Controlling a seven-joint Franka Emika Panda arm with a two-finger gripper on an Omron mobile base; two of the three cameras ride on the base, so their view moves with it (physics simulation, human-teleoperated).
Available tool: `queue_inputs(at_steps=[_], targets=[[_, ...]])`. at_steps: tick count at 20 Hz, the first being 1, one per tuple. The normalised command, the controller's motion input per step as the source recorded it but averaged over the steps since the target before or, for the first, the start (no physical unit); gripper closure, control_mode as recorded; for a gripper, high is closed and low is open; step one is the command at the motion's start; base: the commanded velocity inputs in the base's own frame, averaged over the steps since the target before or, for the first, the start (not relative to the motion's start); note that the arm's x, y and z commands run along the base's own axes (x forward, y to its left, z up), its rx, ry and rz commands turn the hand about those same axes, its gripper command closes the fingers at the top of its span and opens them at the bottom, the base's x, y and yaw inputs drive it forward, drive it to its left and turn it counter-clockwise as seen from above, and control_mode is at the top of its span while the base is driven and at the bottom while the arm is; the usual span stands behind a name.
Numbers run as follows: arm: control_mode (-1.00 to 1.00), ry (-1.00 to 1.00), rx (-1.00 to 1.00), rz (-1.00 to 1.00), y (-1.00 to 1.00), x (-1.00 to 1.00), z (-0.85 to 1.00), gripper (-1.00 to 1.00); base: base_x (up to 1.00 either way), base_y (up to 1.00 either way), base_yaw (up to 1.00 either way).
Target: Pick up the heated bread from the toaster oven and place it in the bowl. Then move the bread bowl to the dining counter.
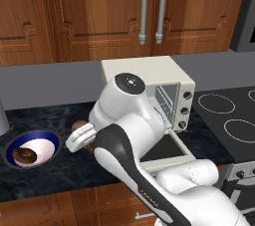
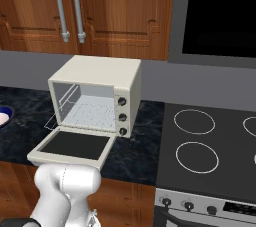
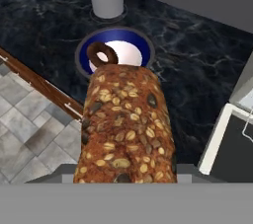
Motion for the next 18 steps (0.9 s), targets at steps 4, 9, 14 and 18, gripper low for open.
queue_inputs(at_steps=[4, 9, 14, 18], targets=[[-1.00, 0.03, 0.00, 0.13, 0.35, 0.37, -0.53, 1.00, 0.00, 0.00, 0.00], [-1.00, 0.00, 0.00, 0.00, 0.42, 0.71, -0.51, 1.00, 0.00, 0.00, 0.00], [-1.00, 0.00, 0.00, 0.00, 0.44, 0.62, -0.19, 1.00, 0.00, 0.00, 0.00], [-1.00, 0.00, 0.00, 0.00, 0.41, 0.45, -0.16, 1.00, 0.00, 0.00, 0.00]])
